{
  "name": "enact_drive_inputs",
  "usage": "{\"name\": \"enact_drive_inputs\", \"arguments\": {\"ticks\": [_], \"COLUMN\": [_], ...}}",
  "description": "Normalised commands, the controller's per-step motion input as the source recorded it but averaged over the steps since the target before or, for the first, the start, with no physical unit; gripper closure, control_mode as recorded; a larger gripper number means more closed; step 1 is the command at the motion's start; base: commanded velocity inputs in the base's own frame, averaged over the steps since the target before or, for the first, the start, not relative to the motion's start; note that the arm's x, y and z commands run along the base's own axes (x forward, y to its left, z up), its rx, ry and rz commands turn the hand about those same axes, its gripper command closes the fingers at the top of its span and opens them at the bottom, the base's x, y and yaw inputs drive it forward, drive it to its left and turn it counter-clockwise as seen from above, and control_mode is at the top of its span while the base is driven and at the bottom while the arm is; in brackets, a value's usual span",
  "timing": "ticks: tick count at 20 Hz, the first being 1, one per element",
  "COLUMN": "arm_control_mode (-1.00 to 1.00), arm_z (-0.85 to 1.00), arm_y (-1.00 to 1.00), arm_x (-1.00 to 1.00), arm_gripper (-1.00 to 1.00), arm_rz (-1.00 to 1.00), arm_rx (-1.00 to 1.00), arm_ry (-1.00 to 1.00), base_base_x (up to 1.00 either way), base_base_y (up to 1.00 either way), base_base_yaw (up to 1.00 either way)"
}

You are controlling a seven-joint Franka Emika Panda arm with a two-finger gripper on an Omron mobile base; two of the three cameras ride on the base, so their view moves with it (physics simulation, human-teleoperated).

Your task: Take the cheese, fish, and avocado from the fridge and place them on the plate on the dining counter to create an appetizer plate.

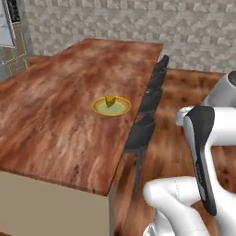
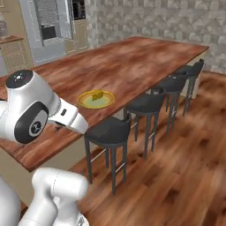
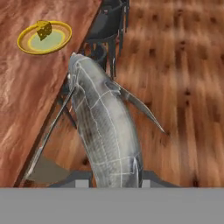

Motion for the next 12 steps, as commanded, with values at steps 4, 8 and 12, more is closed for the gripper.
{"name": "enact_drive_inputs", "arguments": {"ticks": [4, 8, 12], "arm_control_mode": [1.00, 1.00, 1.00], "arm_z": [0.00, 0.00, 0.00], "arm_y": [0.00, 0.00, 0.00], "arm_x": [0.00, 0.00, 0.00], "arm_gripper": [1.00, 1.00, 1.00], "arm_rz": [0.00, 0.00, 0.00], "arm_rx": [0.00, 0.00, 0.00], "arm_ry": [0.00, 0.00, 0.00], "base_base_x": [0.36, 0.27, 0.26], "base_base_y": [-0.61, -0.65, -0.67], "base_base_yaw": [0.66, 0.66, 0.65]}}
